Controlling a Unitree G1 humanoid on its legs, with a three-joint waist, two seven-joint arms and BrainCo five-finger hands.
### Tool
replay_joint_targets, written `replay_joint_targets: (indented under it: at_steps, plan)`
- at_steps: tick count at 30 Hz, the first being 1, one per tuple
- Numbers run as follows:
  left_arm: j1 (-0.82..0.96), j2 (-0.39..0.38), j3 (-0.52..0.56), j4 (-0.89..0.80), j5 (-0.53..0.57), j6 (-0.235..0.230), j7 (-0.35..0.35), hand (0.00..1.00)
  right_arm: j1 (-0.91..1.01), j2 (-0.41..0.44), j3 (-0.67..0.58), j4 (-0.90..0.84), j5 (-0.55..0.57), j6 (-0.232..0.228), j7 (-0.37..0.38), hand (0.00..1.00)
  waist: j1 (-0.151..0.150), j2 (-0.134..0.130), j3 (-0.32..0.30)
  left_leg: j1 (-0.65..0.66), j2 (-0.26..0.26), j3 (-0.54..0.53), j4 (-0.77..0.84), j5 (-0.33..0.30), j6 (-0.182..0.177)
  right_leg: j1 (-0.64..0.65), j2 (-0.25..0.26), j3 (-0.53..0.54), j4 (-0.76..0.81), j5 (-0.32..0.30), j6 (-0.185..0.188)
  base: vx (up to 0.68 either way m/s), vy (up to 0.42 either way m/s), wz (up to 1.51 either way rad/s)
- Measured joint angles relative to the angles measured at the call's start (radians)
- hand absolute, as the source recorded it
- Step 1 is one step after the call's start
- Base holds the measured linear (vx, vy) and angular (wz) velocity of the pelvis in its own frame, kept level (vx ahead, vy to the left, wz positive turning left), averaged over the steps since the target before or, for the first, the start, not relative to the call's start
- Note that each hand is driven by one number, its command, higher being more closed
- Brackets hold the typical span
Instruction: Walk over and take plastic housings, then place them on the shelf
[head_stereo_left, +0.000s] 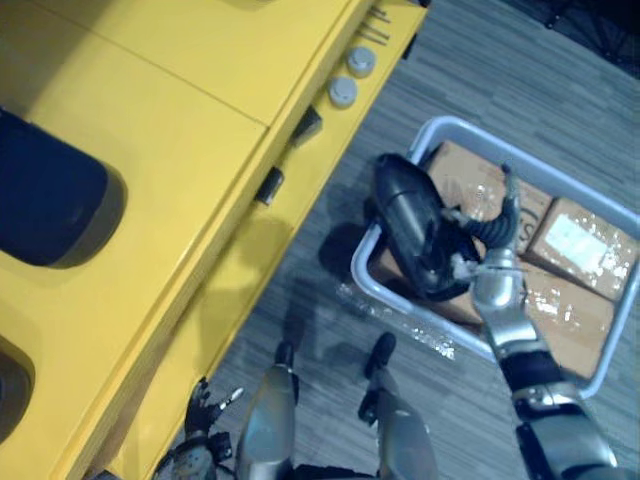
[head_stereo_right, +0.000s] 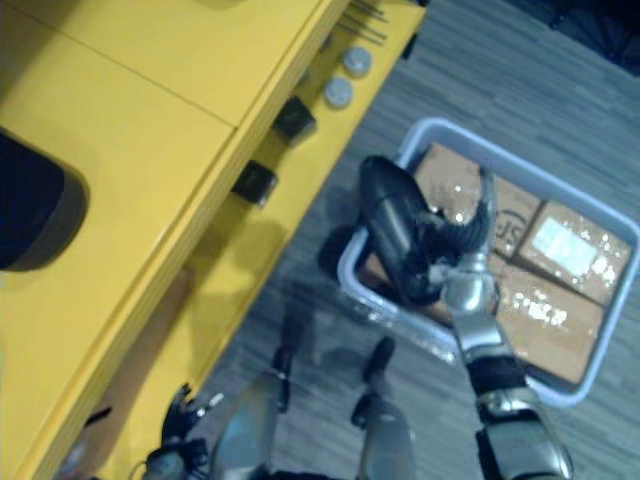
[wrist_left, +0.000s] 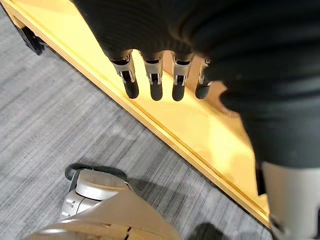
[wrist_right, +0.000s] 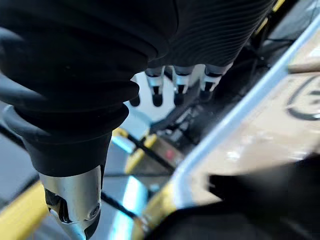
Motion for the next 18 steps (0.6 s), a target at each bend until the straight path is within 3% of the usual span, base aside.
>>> replay_joint_targets:
  at_steps: [10,18]
  plan:
    - [0.000,-0.001,-0.002,0.000,-0.002,0.003,-0.003,0.00,0.038,0.003,-0.007,0.082,0.001,0.073,0.017,0.00,-0.004,-0.007,0.004,-0.031,0.004,-0.004,0.022,0.001,-0.003,-0.018,0.002,-0.001,-0.004,0.004,0.021,-0.03,-0.005,0.00]
    - [0.000,-0.002,-0.031,0.004,-0.042,0.003,-0.004,0.00,-0.011,0.003,-0.061,0.176,0.001,0.072,-0.097,0.00,-0.003,-0.007,0.004,-0.049,-0.012,-0.010,0.013,0.010,-0.001,-0.038,-0.011,-0.005,-0.005,0.012,0.024,0.00,0.004,0.01]
